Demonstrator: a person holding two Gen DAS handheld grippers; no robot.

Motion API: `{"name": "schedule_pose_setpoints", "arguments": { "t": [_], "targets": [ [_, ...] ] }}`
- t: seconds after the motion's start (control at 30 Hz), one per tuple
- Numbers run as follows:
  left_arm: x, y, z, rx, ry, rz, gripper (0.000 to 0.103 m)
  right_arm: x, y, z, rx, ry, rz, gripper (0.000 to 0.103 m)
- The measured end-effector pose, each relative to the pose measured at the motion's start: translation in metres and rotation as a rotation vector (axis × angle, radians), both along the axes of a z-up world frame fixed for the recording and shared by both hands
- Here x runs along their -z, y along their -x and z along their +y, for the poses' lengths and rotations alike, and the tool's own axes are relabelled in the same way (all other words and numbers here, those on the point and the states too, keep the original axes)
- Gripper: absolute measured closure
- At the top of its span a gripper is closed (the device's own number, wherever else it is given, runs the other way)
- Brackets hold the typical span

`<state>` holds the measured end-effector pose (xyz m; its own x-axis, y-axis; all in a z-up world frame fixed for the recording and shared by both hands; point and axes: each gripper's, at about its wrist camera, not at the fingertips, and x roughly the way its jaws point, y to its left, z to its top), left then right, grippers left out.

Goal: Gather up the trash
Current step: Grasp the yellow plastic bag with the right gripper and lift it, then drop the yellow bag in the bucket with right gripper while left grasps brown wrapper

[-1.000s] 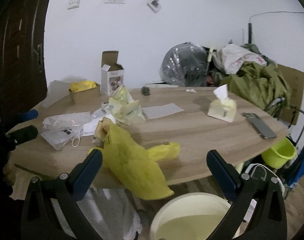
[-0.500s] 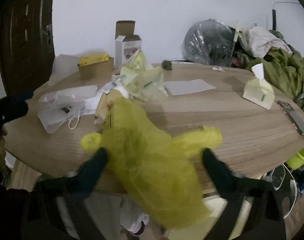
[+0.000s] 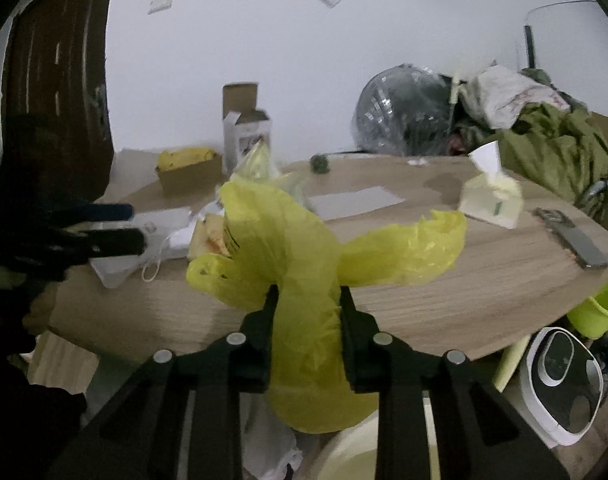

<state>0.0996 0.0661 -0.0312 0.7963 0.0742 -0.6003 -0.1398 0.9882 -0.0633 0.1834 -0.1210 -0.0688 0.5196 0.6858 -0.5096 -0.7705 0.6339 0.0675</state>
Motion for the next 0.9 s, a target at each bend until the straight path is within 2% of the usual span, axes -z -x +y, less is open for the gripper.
{"name": "schedule_pose_setpoints", "arguments": {
  "t": [0.1, 0.27, 0.37, 0.43, 0.5, 0.63, 0.9],
  "targets": [
    [0.002, -0.023, -0.001, 0.042, 0.008, 0.040, 0.017, -0.002, -0.001, -0.017, 0.045, -0.002, -0.006, 0.079],
    [0.013, -0.052, -0.008, 0.078, -0.026, 0.119, 0.030, 0.001, -0.002, -0.044, 0.123, -0.002, 0.006, 0.079],
    [0.020, -0.062, -0.009, 0.069, -0.036, 0.152, 0.043, 0.003, 0.001, -0.057, 0.148, 0.003, 0.010, 0.079],
    [0.024, -0.065, -0.009, 0.046, -0.050, 0.161, 0.066, 0.004, 0.004, -0.065, 0.161, 0.009, 0.010, 0.079],
    [0.027, -0.065, -0.010, 0.045, -0.061, 0.170, 0.081, 0.004, 0.007, -0.071, 0.174, 0.019, 0.004, 0.079],
    [0.021, -0.062, -0.013, 0.062, -0.064, 0.137, 0.089, 0.005, 0.014, -0.084, 0.217, 0.033, 0.001, 0.079],
    [-0.007, -0.055, -0.041, 0.140, -0.038, 0.025, 0.093, 0.011, 0.028, -0.115, 0.328, 0.069, 0.017, 0.077]
  ]
}}
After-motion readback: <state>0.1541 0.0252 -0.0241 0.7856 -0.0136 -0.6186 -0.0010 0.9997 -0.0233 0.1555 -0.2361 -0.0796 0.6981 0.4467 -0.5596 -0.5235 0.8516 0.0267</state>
